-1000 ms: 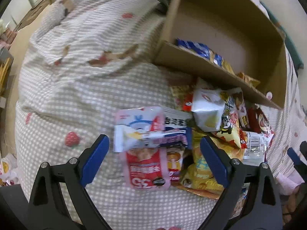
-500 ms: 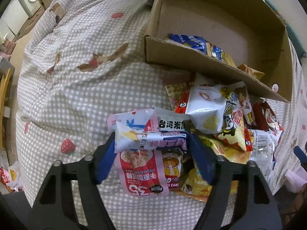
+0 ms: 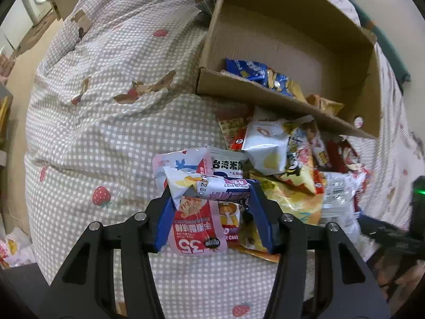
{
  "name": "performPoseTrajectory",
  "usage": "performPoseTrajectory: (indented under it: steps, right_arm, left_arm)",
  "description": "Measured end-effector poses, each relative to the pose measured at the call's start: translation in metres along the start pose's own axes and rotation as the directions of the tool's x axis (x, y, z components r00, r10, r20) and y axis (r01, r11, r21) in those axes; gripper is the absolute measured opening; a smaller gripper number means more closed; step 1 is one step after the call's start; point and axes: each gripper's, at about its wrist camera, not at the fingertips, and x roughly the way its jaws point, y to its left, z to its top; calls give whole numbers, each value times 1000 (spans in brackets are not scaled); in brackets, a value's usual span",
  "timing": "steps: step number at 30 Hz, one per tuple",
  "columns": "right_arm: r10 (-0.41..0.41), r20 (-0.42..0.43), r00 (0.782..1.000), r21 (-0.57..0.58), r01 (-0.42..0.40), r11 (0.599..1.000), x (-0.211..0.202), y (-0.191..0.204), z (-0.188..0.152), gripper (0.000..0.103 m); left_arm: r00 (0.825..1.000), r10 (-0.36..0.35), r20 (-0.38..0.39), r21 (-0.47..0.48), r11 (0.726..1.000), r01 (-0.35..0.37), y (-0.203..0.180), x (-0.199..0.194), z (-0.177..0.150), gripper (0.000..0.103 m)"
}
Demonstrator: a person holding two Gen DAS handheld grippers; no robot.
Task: Organize snacks
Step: 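Grasp the white snack bag with the left gripper while the right gripper grasps the white-blue chip bag, then lower the white bag into the box with the left gripper while the right carries the chip bag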
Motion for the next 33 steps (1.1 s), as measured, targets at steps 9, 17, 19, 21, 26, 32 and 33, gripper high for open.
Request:
performPoseTrajectory:
  steps: [9, 17, 19, 21, 26, 32, 33]
  right_arm:
    - [-55, -25, 998, -101, 52, 994, 14, 20, -6, 70]
    - [-90, -32, 995, -153, 84, 985, -12, 30, -33, 62]
    - [-68, -30, 997, -139, 63, 988, -27, 23, -38, 62]
    - [-63, -6, 998, -141, 62, 988, -42, 22, -40, 62]
    - [24, 120, 992, -168, -3, 986, -88, 32, -36, 62]
    - [73, 212, 975, -207, -29, 978, -116, 49, -17, 62]
    - [79, 220, 972, -212, -31, 977, -115, 52, -14, 62]
  left_arm:
    - [999, -9, 34, -23, 1000, 10, 20, -20, -7, 50]
    - [998, -2, 64, -25, 1000, 3, 23, -25, -7, 50]
    - [997, -9, 80, -20, 1000, 11, 23, -30, -8, 50]
    - [994, -11, 106, -8, 1000, 12, 20, -37, -9, 50]
    - [982, 0, 191, 28, 1000, -5, 10, -54, -7, 50]
    - [964, 12, 265, 65, 997, -31, 1, -66, -3, 50]
    - [963, 12, 268, 67, 997, -31, -1, -67, -1, 50]
